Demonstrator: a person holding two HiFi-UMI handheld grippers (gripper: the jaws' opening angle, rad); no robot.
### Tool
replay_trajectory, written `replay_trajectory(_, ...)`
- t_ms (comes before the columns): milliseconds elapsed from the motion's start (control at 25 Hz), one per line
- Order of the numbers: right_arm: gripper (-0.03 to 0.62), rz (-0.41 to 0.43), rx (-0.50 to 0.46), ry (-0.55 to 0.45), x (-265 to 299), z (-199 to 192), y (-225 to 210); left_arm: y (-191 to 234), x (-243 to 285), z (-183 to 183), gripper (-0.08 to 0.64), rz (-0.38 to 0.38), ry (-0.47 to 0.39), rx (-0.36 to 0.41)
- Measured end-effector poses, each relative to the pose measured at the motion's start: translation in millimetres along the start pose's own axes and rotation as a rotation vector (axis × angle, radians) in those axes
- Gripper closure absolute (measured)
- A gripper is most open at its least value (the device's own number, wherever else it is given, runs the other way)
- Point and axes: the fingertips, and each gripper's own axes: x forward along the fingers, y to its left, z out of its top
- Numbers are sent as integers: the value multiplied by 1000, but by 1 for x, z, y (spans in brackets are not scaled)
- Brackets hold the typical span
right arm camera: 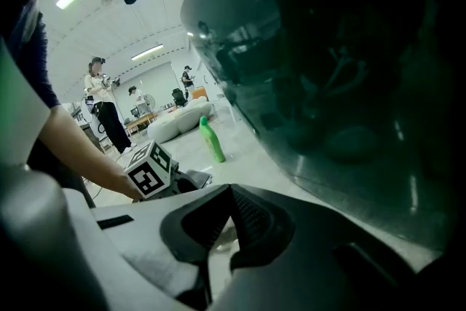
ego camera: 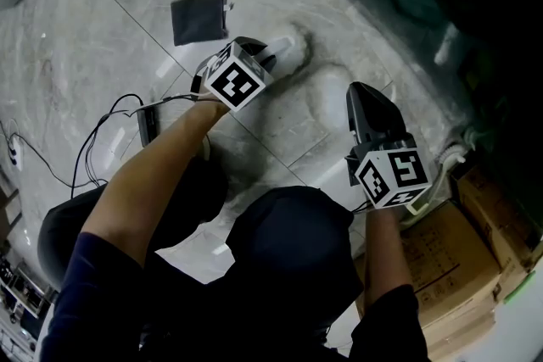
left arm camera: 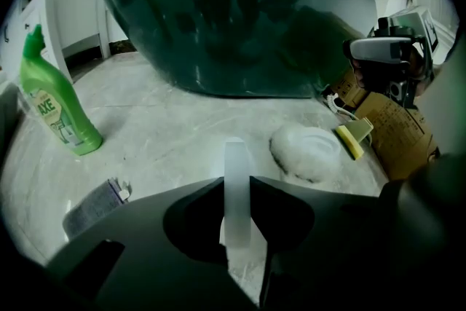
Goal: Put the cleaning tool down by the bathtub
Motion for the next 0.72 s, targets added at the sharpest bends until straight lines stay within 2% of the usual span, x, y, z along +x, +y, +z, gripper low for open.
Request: replay_trajectory(720, 588, 5, 12, 2, 2, -10, 3, -5, 8, 5, 453, 34, -32, 19)
